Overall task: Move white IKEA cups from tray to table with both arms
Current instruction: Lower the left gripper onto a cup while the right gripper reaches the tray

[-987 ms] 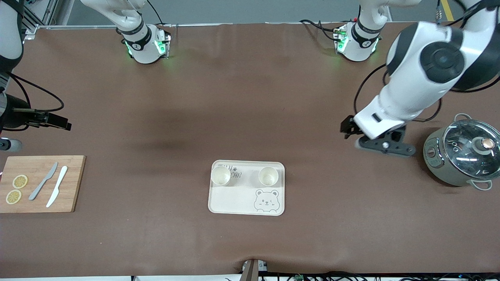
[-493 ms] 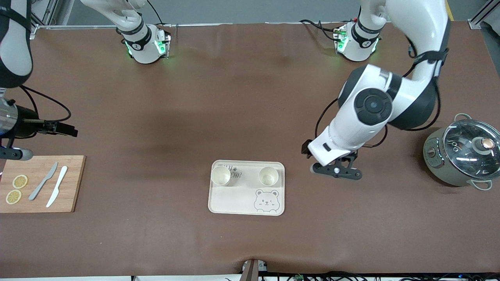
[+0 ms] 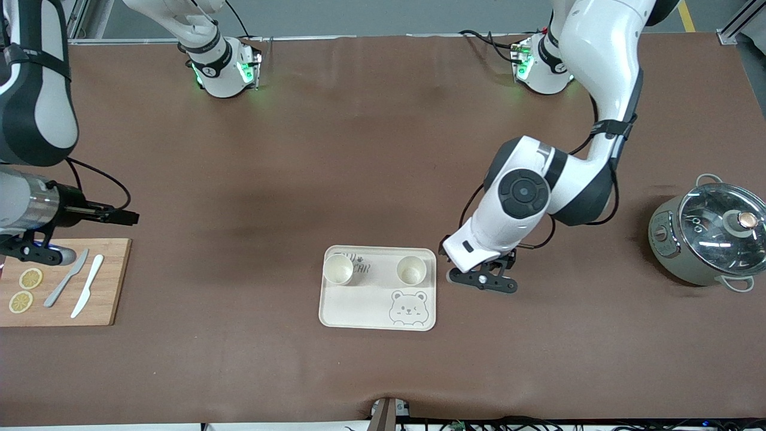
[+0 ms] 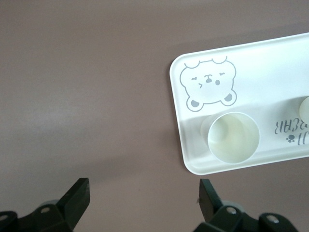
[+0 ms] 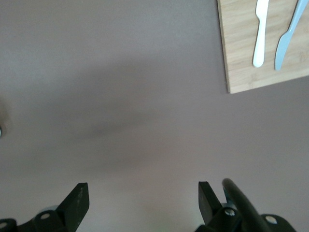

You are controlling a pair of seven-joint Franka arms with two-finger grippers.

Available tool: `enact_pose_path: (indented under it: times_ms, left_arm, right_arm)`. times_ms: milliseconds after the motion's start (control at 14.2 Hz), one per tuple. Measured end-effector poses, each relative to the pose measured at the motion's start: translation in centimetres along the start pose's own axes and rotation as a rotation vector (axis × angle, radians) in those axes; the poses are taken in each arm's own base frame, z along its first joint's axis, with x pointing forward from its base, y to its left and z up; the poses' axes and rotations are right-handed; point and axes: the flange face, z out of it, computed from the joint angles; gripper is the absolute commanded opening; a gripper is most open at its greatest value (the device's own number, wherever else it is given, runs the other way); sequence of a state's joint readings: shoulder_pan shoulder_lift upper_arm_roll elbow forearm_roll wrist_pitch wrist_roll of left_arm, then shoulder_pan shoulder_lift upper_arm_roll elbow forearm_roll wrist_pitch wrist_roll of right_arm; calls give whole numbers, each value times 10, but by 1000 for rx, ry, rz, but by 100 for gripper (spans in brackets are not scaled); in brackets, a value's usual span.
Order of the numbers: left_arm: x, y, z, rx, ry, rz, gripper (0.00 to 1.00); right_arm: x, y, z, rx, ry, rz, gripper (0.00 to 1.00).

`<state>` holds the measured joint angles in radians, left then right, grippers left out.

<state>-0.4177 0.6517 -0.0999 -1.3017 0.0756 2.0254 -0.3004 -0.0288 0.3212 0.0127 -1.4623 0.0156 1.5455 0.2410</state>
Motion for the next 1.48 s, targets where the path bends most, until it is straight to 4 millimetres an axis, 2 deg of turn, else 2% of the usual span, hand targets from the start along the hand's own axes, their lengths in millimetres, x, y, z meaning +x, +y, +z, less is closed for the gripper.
enact_pose_path:
  times_ms: [211, 634, 916, 1269, 1480]
  left_arm:
    - [-1, 21, 19, 1, 22, -15, 100]
    - [2, 36, 70, -20, 53, -32, 100]
    - [-1, 53, 101, -36, 74, -48, 100]
    - [-1, 58, 116, -47, 95, -46, 100]
    - [-1, 59, 124, -51, 102, -49, 100]
  right_arm:
    - [-7, -30, 3, 41, -20, 76, 100]
    - [1, -46, 22, 116, -64, 185, 100]
    - [-1, -91, 39, 111, -43, 284, 100]
    - [-4, -136, 59, 115, -23, 374, 100]
    - [-5, -154, 73, 108, -33, 436, 100]
